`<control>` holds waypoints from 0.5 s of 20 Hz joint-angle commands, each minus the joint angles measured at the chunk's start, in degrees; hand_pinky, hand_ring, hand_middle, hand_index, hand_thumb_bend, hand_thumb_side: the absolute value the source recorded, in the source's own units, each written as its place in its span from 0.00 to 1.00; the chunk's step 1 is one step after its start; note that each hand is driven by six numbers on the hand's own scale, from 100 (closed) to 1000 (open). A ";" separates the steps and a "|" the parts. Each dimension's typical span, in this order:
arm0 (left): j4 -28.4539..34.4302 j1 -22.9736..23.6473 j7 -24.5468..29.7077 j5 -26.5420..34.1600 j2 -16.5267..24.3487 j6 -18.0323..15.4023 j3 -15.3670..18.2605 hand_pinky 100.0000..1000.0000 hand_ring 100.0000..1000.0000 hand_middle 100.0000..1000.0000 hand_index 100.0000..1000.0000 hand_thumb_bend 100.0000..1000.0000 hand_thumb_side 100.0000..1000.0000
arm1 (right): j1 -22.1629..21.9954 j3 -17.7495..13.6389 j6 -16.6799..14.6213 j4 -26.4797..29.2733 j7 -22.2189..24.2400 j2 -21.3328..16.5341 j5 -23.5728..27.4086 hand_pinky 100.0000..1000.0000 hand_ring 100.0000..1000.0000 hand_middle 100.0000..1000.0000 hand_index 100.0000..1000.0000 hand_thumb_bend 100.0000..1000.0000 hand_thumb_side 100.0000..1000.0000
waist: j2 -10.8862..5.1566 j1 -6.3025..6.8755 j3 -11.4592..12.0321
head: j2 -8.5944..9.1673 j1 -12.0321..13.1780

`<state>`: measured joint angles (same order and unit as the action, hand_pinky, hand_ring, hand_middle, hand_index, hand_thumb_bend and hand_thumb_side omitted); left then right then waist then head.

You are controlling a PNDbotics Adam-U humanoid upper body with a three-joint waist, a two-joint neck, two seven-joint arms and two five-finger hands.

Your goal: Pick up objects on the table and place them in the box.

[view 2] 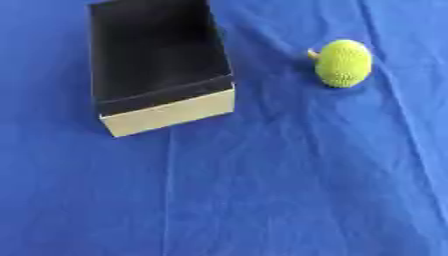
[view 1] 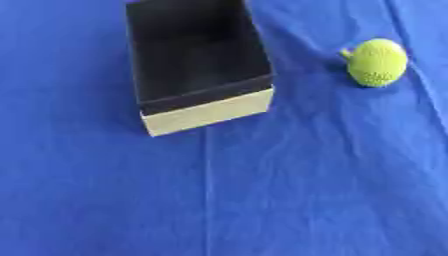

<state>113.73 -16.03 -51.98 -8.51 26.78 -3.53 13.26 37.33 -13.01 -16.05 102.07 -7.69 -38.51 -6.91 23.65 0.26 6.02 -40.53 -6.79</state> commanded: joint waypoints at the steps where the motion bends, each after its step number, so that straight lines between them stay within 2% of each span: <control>1: 0.86 -0.09 0.01 0.24 1.16 -0.08 0.30 0.41 0.73 0.66 0.65 0.87 0.79 | 0.97 -0.37 0.08 1.19 -0.10 -1.21 -0.29 0.85 0.81 0.74 0.86 0.00 0.33 | -12.39 0.89 -0.07 | -0.15 -0.37; 6: 0.86 -0.29 0.01 0.21 1.28 -0.10 0.25 0.41 0.73 0.66 0.65 0.87 0.79 | 1.15 -0.43 0.03 1.10 -0.16 -1.27 -0.33 0.85 0.81 0.74 0.86 0.00 0.32 | -12.10 0.49 -0.01 | 0.13 -0.77; 10: 0.86 -0.33 0.01 0.14 1.37 -0.16 0.31 0.41 0.73 0.65 0.65 0.87 0.79 | 1.20 -0.26 0.12 0.66 0.52 -1.92 -1.52 0.85 0.81 0.75 0.87 0.00 0.23 | -12.01 0.27 -0.01 | 0.17 -1.10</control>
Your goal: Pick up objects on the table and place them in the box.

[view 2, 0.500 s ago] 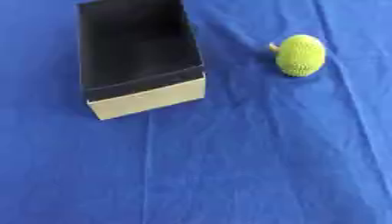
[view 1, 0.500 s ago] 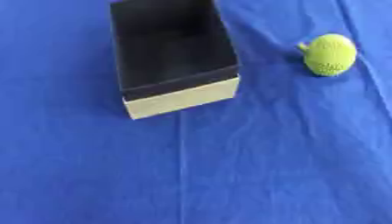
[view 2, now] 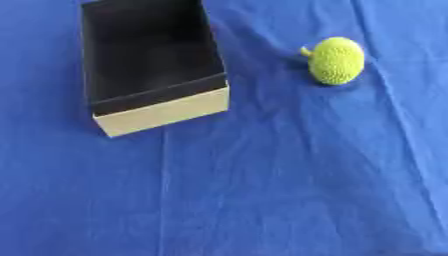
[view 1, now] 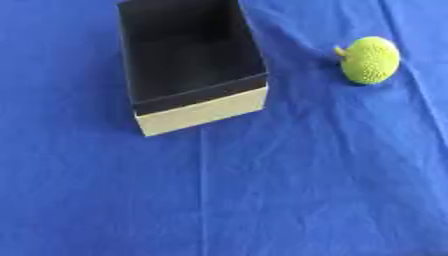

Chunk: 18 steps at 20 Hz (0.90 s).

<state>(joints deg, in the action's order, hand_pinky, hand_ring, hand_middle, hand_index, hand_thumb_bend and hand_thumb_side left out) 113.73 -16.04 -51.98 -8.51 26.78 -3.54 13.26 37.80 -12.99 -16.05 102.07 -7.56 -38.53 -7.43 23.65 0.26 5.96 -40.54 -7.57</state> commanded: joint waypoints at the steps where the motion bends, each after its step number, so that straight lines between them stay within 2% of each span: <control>1: 0.86 -0.31 0.01 0.11 1.42 -0.17 0.36 0.41 0.73 0.65 0.65 0.87 0.79 | 0.66 -0.19 0.27 0.41 0.88 -2.35 -1.83 0.85 0.82 0.75 0.87 0.00 0.21 | -12.01 0.24 0.04 | 0.30 -0.36; 6: 0.86 -0.27 0.01 0.01 1.63 -0.21 0.46 0.41 0.73 0.65 0.65 0.87 0.79 | 0.22 0.60 0.95 -0.80 4.11 -4.83 -7.12 0.85 0.83 0.78 0.88 0.00 0.15 | -12.01 0.04 0.01 | 0.69 -0.08; 8: 0.86 -0.37 0.01 -0.03 1.75 -0.23 0.44 0.41 0.73 0.65 0.65 0.86 0.79 | -0.11 1.35 1.11 -1.52 7.03 -6.52 -10.71 0.85 0.86 0.80 0.89 0.00 0.14 | -11.94 -0.13 0.06 | 0.83 0.28; 10: 0.86 -0.34 0.01 -0.08 1.86 -0.21 0.38 0.41 0.73 0.65 0.65 0.87 0.79 | -0.42 2.62 0.71 -2.35 11.85 -8.59 -15.54 0.86 0.89 0.84 0.91 0.00 0.16 | -11.87 -0.36 0.23 | 0.83 0.64; 14: 0.86 -0.27 0.01 -0.15 2.06 -0.18 0.39 0.41 0.73 0.65 0.65 0.87 0.79 | -0.40 5.21 -2.37 -3.34 21.68 -12.05 -24.48 0.85 0.91 0.87 0.93 0.00 0.21 | -11.84 -0.77 0.54 | 1.10 1.45; 18: 0.86 -0.34 0.01 -0.22 2.26 -0.22 0.39 0.41 0.73 0.65 0.65 0.87 0.79 | 0.03 7.81 -6.47 -3.62 27.35 -14.55 -29.02 0.85 0.91 0.89 0.94 0.06 0.24 | -11.90 -1.11 0.68 | 1.89 3.96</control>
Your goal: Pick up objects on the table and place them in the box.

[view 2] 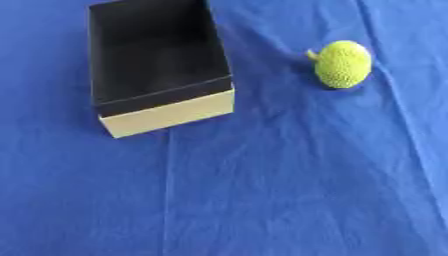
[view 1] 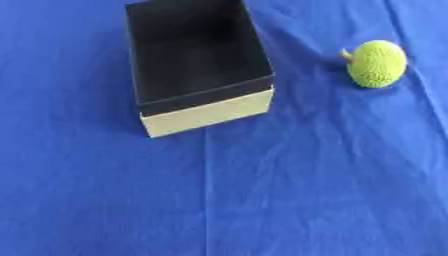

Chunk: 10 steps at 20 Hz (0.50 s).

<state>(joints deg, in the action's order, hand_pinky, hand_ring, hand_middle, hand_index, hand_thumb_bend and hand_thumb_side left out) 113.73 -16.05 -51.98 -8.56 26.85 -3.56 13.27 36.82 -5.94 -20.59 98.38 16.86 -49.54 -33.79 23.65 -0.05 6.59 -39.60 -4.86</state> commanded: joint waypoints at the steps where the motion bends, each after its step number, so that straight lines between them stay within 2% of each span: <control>1: 0.86 -0.33 0.02 -0.18 2.22 -0.19 0.36 0.41 0.73 0.65 0.65 0.87 0.79 | 1.09 1.25 -2.65 -0.06 3.88 -3.99 -3.39 0.85 0.91 0.89 0.95 0.06 0.25 | -11.92 -0.86 0.09 | 1.10 1.61; 6: 0.86 -0.28 0.02 -0.22 2.35 -0.17 0.37 0.41 0.73 0.65 0.65 0.87 0.79 | 0.80 2.41 -4.79 -1.04 5.10 -5.50 -4.54 0.84 0.91 0.89 0.97 0.16 0.20 | -11.95 -1.12 0.18 | 1.34 1.88; 7: 0.86 -0.28 0.02 -0.24 2.37 -0.16 0.37 0.41 0.73 0.65 0.65 0.87 0.79 | 0.65 2.54 -5.08 -1.33 4.90 -5.73 -4.60 0.84 0.90 0.87 0.97 0.25 0.14 | -11.95 -1.15 0.17 | 1.31 1.83; 8: 0.86 -0.27 0.02 -0.27 2.38 -0.15 0.34 0.41 0.73 0.65 0.65 0.87 0.79 | 0.38 2.74 -5.47 -1.73 4.56 -5.98 -4.71 0.84 0.90 0.87 0.97 0.27 0.13 | -11.95 -1.20 0.11 | 1.21 1.65; 9: 0.86 -0.28 0.02 -0.27 2.37 -0.13 0.28 0.41 0.73 0.65 0.65 0.87 0.79 | 0.04 2.90 -5.81 -2.27 4.12 -6.16 -4.84 0.84 0.89 0.87 0.97 0.33 0.03 | -11.93 -1.24 0.07 | 1.16 1.37; 10: 0.86 -0.31 0.02 -0.24 2.36 -0.10 0.19 0.41 0.73 0.65 0.65 0.87 0.79 | -0.29 3.04 -6.10 -2.82 3.71 -6.31 -4.95 0.84 0.89 0.87 0.97 0.33 0.03 | -11.91 -1.25 0.05 | 1.11 1.11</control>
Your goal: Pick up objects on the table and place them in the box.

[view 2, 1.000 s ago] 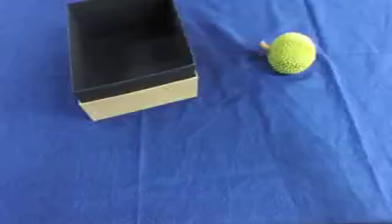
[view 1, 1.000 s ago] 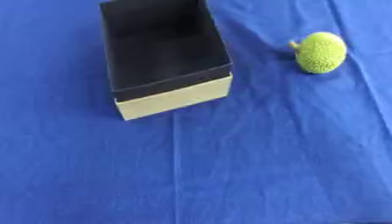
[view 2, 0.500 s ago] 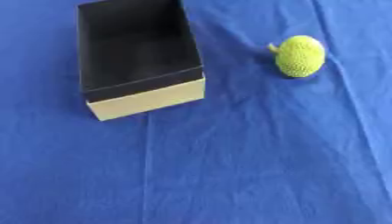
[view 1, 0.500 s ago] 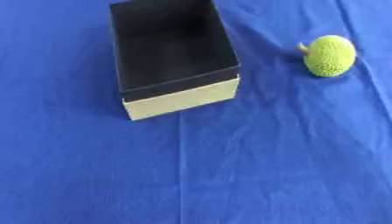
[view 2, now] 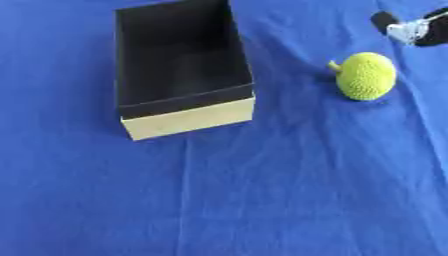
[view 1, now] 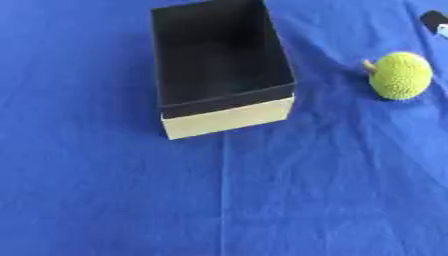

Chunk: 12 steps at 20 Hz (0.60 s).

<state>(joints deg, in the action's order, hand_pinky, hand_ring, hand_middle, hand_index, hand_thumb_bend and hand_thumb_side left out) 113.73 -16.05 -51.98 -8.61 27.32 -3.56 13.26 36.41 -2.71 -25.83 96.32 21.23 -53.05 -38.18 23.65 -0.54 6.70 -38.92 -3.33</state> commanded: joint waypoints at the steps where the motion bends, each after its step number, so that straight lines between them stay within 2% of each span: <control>1: 0.86 -0.32 0.02 -0.15 1.89 -0.06 0.09 0.40 0.73 0.65 0.64 0.87 0.79 | -0.22 0.06 -1.15 -1.37 -0.73 -2.91 -0.69 0.84 0.89 0.83 0.95 0.33 0.00 | -11.88 -0.79 -0.06 | 0.34 -0.63; 3: 0.86 -0.31 0.02 -0.10 1.89 0.02 -0.04 0.40 0.73 0.65 0.64 0.87 0.79 | -0.65 0.57 -1.83 -2.54 0.28 -3.04 -0.88 0.84 0.89 0.81 0.93 0.35 0.00 | -11.82 -0.82 -0.03 | 0.28 -0.83; 5: 0.86 -0.28 0.02 -0.10 1.82 0.08 -0.01 0.40 0.73 0.65 0.64 0.87 0.79 | -0.88 0.68 -2.38 -3.13 1.32 -3.00 -0.57 0.84 0.89 0.82 0.93 0.36 0.09 | -11.73 -0.78 0.00 | 0.24 -0.84; 7: 0.86 -0.23 0.02 -0.12 1.83 0.13 0.01 0.40 0.73 0.65 0.64 0.87 0.79 | -1.13 0.51 -2.45 -3.47 2.05 -3.08 0.11 0.84 0.89 0.81 0.91 0.37 0.12 | -11.67 -0.78 -0.01 | 0.06 -0.93; 12: 0.86 -0.35 0.02 -0.11 1.90 0.14 -0.12 0.40 0.73 0.65 0.64 0.88 0.79 | -2.15 0.91 -2.35 -4.29 3.98 -3.55 0.86 0.85 0.89 0.78 0.91 0.37 0.12 | -11.47 -0.99 -0.04 | -0.26 -1.87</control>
<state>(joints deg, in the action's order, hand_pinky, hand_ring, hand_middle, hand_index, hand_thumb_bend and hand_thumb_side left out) 113.73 -16.05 -51.98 -8.61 27.33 -3.52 12.92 33.74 -1.40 -28.15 92.01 24.72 -53.83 -37.85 23.65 -0.78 6.69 -39.18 -4.83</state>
